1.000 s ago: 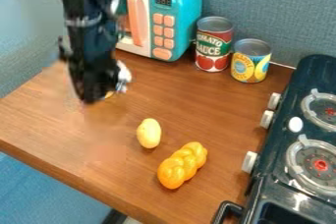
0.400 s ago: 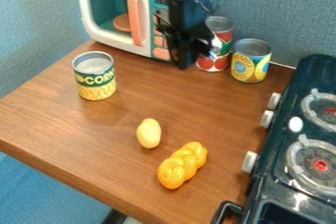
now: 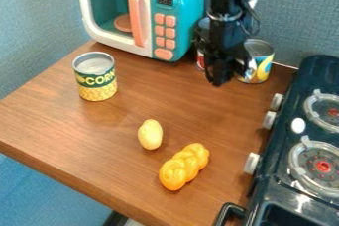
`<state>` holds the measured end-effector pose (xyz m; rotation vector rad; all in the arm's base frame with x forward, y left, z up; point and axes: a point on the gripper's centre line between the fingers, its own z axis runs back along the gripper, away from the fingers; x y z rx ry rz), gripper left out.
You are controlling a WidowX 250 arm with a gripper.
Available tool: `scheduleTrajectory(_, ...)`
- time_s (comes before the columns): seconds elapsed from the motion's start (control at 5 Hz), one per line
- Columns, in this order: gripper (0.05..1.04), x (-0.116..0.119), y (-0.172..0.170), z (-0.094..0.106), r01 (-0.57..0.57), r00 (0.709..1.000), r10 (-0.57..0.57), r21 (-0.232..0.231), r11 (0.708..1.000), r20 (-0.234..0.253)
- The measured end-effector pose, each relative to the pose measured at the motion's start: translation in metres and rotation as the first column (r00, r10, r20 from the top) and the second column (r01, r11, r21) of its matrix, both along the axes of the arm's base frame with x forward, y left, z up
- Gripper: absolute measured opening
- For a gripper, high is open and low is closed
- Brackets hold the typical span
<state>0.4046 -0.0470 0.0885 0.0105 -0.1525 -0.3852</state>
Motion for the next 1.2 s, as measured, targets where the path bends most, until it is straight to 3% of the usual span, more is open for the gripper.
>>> scheduleTrajectory(0.4, 0.168, 0.0, -0.002, -0.05, 0.056, 0.984, -0.043, 0.071, 0.996, -0.171)
scheduleTrajectory(0.8, 0.209, -0.002, 0.003, -0.066, 0.056, 0.977, -0.033, 0.105, 0.993, -0.212)
scheduleTrajectory(1.0, 0.443, -0.004, -0.001, -0.066, 0.04, 0.975, -0.022, 0.08, 0.996, -0.22)
scheduleTrajectory(1.2, 0.76, -0.012, -0.009, -0.057, 0.035, 0.978, -0.031, 0.013, 0.999, -0.208)
